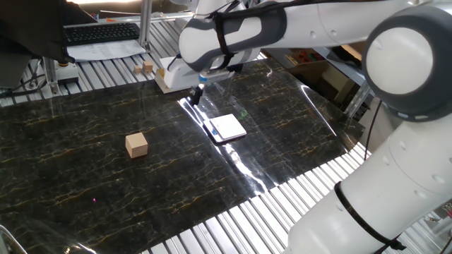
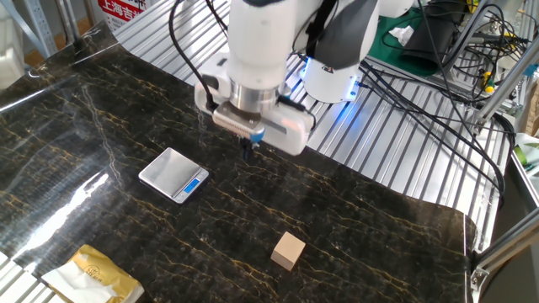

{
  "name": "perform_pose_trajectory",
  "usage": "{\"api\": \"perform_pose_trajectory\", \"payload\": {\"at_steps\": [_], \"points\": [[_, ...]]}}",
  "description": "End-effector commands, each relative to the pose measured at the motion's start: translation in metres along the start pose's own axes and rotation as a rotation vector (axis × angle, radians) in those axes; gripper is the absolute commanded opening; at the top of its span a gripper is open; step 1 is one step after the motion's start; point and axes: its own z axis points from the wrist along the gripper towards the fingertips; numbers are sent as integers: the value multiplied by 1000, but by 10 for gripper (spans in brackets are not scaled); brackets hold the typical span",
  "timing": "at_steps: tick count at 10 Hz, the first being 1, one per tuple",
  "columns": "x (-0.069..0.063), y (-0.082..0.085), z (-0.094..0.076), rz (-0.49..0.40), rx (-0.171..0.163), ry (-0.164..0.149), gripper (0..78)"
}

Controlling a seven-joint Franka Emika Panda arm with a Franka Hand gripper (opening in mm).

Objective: Place the block on the scale

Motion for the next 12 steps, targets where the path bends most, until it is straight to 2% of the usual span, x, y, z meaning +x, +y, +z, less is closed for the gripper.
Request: {"api": "perform_pose_trajectory", "payload": {"at_steps": [1, 3, 7, 8, 9, 10, 12], "points": [[-2, -1, 3, 12, 4, -7, 0], [-2, -1, 3, 27, 3, -17, 0], [-3, -2, 4, 37, 5, -7, 0], [-3, -2, 4, 44, 8, 0, 0], [-2, -2, 5, 45, 28, 5, 0], [-2, -3, 5, 40, 35, 28, 0], [-2, -3, 5, 40, 34, 34, 0]]}}
